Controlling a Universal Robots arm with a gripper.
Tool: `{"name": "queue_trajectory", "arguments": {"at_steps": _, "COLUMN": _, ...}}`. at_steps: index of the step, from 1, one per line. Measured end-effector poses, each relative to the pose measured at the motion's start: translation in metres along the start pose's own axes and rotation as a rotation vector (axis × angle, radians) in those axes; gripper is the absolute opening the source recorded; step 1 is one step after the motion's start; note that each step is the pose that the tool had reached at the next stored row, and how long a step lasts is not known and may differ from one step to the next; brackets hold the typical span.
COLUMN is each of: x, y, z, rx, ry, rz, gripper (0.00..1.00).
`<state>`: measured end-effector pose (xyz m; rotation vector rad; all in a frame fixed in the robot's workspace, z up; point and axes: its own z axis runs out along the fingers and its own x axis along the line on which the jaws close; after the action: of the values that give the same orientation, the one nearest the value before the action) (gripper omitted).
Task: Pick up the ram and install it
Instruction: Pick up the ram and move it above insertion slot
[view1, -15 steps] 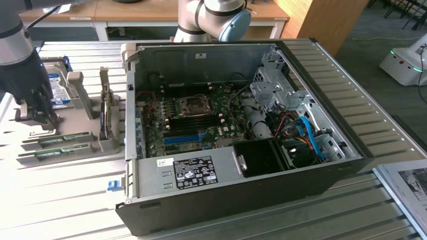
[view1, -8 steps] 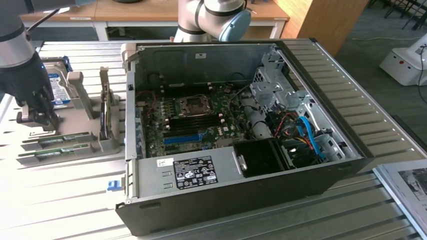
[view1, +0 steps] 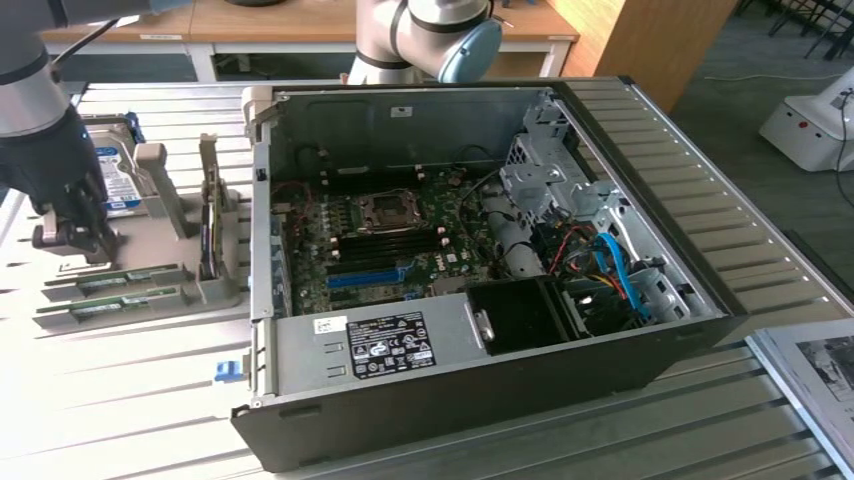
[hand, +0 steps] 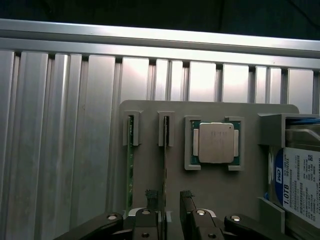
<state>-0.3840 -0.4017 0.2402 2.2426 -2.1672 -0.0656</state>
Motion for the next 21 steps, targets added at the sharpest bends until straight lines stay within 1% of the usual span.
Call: {"name": "queue_trajectory", "arguments": {"at_steps": 21, "x": 0.019, "y": 0.0036, "z": -0.0001, "rx": 0.0, "ry": 0.0, "rz": 0.0, "gripper": 0.31}}
